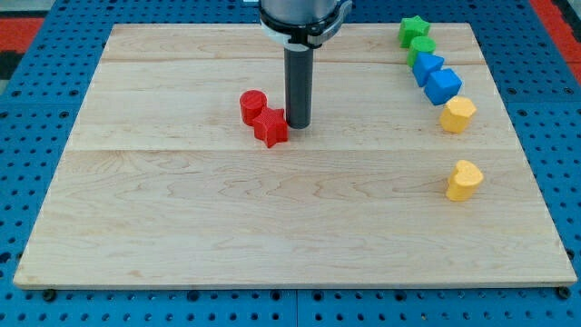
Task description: Point your arm towards the yellow heart
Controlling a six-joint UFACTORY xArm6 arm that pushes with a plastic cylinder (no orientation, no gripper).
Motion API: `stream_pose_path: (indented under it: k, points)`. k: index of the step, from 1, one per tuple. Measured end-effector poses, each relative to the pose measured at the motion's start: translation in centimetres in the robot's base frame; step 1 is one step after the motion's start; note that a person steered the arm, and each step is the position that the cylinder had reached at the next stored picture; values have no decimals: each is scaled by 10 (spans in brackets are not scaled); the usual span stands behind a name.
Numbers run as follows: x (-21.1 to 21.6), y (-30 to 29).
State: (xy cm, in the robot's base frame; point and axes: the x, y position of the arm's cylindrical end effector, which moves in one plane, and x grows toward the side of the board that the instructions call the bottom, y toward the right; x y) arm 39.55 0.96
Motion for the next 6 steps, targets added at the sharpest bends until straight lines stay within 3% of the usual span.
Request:
stream_pose_path:
  k: [2, 4, 6]
  points:
    - [11, 125]
    - [21, 102]
    - [72, 206]
